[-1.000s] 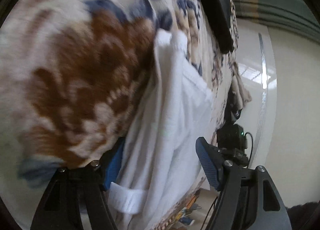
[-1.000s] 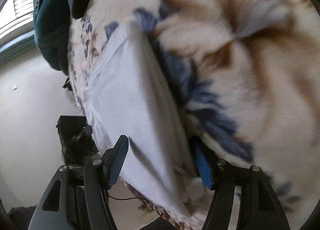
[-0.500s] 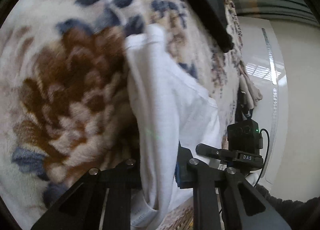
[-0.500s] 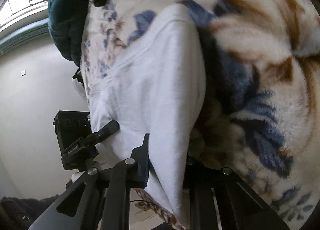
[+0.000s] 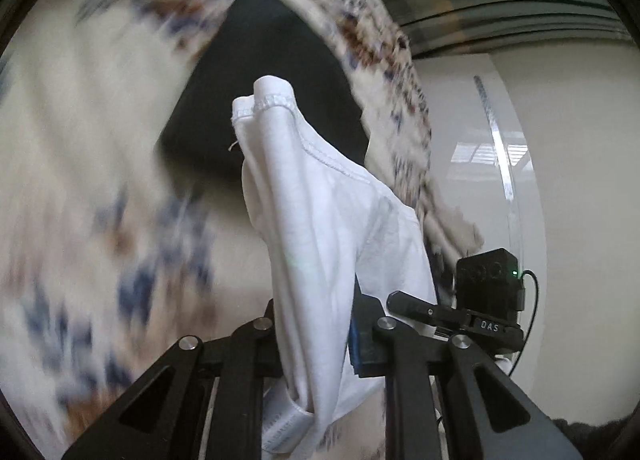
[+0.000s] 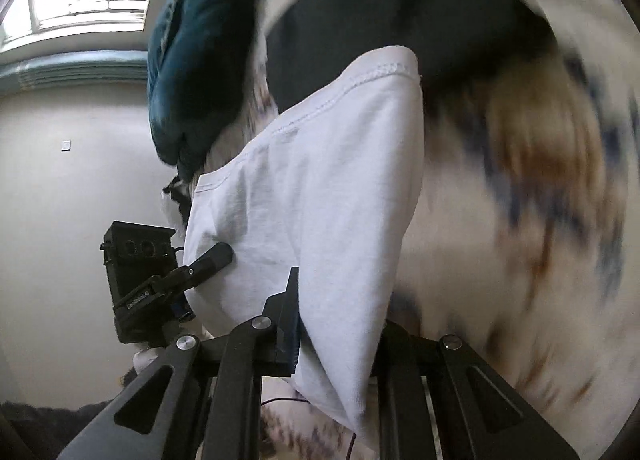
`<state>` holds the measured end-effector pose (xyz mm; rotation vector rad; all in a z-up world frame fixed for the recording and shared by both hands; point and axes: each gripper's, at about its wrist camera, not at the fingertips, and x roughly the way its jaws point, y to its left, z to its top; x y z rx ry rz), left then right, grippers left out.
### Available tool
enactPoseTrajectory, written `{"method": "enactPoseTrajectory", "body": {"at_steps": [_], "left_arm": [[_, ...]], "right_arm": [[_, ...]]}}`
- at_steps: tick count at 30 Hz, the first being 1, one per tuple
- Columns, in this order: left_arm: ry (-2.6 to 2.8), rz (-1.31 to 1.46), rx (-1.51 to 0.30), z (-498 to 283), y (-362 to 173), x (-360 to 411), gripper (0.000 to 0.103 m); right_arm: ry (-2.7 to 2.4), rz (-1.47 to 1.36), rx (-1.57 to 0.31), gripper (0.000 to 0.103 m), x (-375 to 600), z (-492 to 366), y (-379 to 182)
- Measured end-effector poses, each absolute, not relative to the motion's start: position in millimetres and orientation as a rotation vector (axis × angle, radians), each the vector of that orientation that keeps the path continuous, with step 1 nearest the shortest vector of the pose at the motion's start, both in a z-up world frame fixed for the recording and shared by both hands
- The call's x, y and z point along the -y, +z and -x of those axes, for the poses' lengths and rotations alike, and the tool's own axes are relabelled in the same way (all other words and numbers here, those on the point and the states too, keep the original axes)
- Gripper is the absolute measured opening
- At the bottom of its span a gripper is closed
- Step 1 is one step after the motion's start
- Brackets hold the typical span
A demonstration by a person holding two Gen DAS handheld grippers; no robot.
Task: Fold small clothes
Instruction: 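Lift the folded shirt with both grippers and lay it onto the black garment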
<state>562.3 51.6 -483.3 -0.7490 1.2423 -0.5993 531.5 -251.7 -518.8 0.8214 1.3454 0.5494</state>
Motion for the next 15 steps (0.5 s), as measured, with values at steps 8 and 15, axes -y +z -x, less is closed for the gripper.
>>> {"method": "enactPoseTrajectory", "body": {"at_steps": [8, 15], "left_arm": [[-0.571, 0.694, -1.189, -704, -502, -28, 0.016], [-0.498, 0.617, -1.286, -750, -538, -29, 0.023]], "right_arm": [[0.486, -0.718, -1.28, 0.016, 276, -696, -517], [0.428, -0.648, -1.343, 0.016, 274, -755, -546]]}}
